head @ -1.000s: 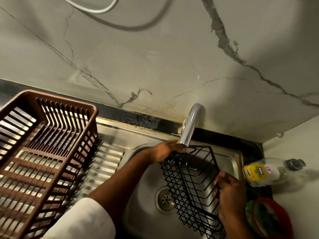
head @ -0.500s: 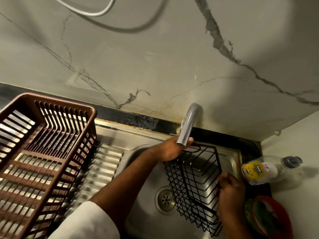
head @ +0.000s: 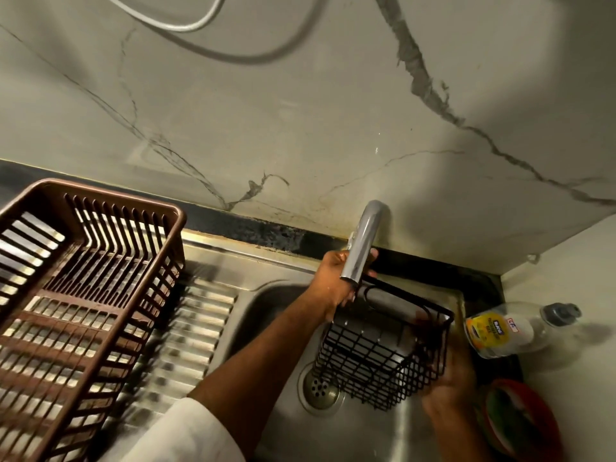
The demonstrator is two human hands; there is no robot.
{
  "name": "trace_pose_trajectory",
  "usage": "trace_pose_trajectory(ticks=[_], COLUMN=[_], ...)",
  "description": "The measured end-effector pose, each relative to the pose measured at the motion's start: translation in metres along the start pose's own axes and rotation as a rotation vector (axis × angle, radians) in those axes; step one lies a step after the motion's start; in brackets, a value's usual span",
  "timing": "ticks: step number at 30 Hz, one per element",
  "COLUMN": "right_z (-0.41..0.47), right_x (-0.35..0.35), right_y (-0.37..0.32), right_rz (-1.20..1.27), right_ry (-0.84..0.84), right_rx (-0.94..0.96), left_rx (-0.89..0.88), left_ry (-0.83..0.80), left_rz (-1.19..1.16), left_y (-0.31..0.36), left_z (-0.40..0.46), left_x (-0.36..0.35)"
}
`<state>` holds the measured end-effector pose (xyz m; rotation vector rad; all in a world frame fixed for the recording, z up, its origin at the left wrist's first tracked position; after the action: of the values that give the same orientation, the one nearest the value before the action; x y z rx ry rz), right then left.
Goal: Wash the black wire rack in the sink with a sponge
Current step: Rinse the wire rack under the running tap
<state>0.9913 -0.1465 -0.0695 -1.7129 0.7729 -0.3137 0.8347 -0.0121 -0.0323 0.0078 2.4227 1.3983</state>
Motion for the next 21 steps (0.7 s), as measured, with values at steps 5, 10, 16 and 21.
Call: trace_pose_trajectory(ticks=[5,10,16,21], right_z=[0.025,0.017,0.009,0.021], right_x=[-0.020,-0.052,-0.060,-0.045], right_y=[-0.067,-0.078,-0.072,-0.073], right_rz=[-0.685,-1.261,-1.191,-1.034], right_ry=[-0.302,-0.228,-0.201,-0.161], right_rx=[0.361,0.616,0.432,0.277], left_rx=[-0.148,-0.218,-0.174,-0.046], left_ry=[-0.012,-0.004,-0.119,-0.285], left_rz=[0.210,0.316,0.173,0.306], left_y=[0.013,0.014,-0.006,-0.038], left_z=[0.007,0.010,0.000,-0.002], left_x=[-0.014,-0.014,-0.001,0.029])
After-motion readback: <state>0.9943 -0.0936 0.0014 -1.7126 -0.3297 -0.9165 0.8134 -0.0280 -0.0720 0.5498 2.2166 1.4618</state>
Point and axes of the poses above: each hand's wrist, its own z-axis towards the middle knuckle, its own x-axis out of the back of the hand, y = z × x, the point moved 2 cm from there along z, towards the middle knuckle, and after that the axes turned 1 degree about x, right-handed, at the moved point
